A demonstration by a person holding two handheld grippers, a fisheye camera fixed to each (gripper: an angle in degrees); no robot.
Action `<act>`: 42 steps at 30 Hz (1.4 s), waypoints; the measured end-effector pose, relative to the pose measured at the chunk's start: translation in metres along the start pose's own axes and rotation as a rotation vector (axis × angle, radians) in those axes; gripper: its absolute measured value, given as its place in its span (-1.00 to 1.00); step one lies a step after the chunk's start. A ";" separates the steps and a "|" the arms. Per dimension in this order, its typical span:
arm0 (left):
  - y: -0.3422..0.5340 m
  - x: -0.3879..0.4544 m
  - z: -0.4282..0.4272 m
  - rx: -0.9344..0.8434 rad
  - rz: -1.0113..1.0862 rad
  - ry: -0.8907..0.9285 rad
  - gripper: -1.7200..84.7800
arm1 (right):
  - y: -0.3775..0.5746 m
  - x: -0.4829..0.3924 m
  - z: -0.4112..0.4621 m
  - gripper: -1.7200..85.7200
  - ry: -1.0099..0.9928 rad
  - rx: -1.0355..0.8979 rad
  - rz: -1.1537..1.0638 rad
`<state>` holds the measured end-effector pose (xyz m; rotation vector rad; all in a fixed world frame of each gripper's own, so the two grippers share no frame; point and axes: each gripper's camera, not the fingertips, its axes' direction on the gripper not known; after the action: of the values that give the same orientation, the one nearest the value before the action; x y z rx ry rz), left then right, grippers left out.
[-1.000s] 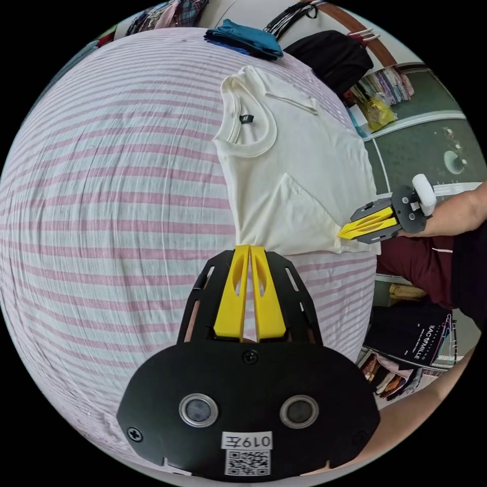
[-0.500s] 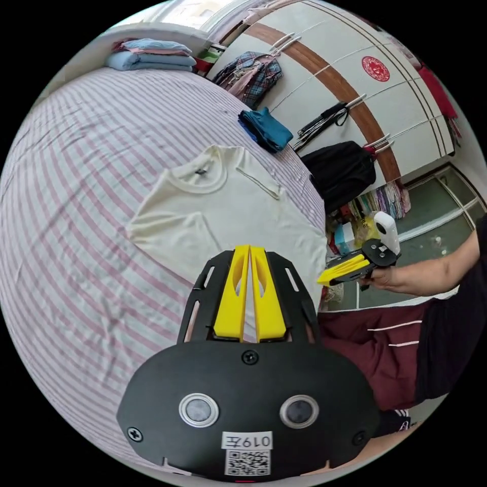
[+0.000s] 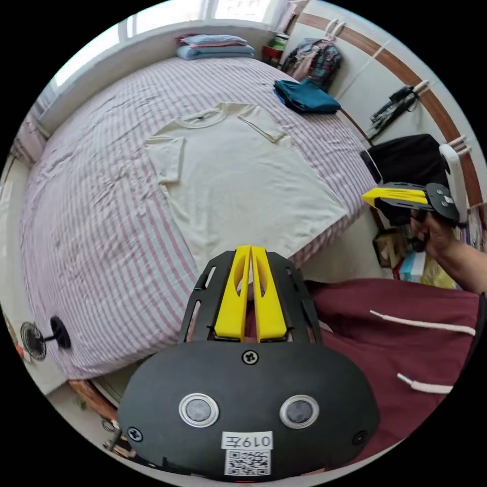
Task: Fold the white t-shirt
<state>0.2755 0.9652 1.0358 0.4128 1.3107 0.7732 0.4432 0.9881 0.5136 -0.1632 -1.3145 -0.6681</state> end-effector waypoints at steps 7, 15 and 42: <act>0.098 0.105 0.018 0.143 -0.414 -0.151 -0.94 | 0.083 0.039 -0.031 -0.98 0.100 0.060 -0.072; 0.165 0.170 0.040 0.109 -0.517 -0.125 -0.95 | 0.126 0.056 -0.046 -0.98 0.115 0.087 -0.075; 0.281 0.130 0.154 -0.064 -0.469 -0.054 -0.94 | 0.103 0.083 0.033 -0.91 0.003 -0.101 0.097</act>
<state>0.3551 1.2736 1.1701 0.0660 1.2628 0.4048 0.4788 1.0565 0.6253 -0.3064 -1.2624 -0.6521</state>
